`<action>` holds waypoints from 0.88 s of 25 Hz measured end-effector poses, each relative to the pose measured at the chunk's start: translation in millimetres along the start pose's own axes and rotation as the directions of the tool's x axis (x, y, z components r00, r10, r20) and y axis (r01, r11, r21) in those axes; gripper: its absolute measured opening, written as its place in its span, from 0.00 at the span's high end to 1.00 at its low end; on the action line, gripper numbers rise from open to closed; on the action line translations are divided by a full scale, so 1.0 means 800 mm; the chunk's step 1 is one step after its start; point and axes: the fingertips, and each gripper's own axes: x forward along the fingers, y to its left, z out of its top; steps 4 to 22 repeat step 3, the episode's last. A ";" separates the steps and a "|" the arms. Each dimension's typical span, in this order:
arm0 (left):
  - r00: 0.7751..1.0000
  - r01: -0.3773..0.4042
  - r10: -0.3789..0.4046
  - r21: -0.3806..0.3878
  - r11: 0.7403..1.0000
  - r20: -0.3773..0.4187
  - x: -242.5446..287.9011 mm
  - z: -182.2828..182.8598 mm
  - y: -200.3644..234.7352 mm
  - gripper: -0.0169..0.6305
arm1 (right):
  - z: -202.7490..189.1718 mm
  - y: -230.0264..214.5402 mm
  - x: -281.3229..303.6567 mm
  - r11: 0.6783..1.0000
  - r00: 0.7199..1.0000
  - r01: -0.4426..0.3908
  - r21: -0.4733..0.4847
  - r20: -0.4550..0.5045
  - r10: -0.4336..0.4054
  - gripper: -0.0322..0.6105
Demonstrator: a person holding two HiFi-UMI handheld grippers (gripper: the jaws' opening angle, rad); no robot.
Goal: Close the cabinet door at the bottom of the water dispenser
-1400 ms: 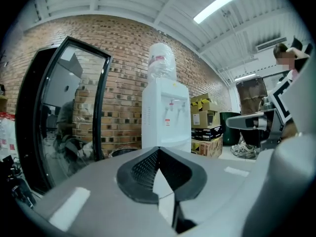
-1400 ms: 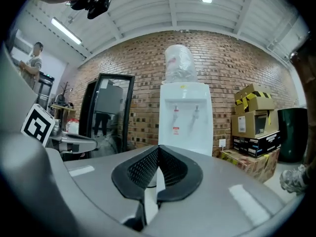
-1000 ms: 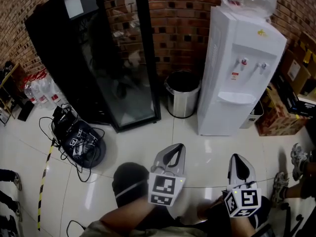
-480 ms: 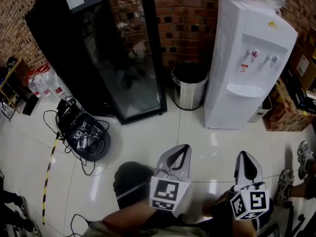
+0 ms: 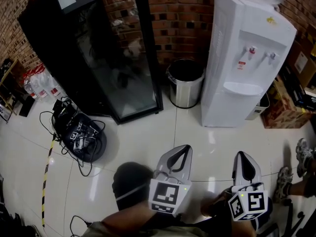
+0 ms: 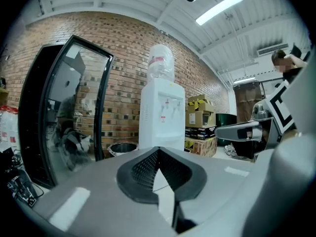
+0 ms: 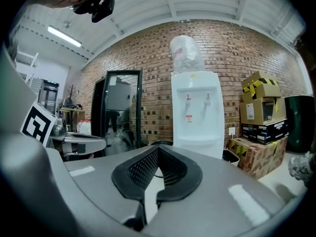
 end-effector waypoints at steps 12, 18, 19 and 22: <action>1.000 0.003 -0.003 0.000 1.000 -0.002 0.002 -0.001 -0.001 0.97 | -0.002 -0.001 0.002 1.000 1.000 -0.005 0.002 -0.003 0.005 0.95; 1.000 0.003 -0.003 0.000 1.000 -0.002 0.002 -0.001 -0.001 0.97 | -0.002 -0.001 0.002 1.000 1.000 -0.005 0.002 -0.003 0.005 0.95; 1.000 0.003 -0.003 0.000 1.000 -0.002 0.002 -0.001 -0.001 0.97 | -0.002 -0.001 0.002 1.000 1.000 -0.005 0.002 -0.003 0.005 0.95; 1.000 0.003 -0.003 0.000 1.000 -0.002 0.002 -0.001 -0.001 0.97 | -0.002 -0.001 0.002 1.000 1.000 -0.005 0.002 -0.003 0.005 0.95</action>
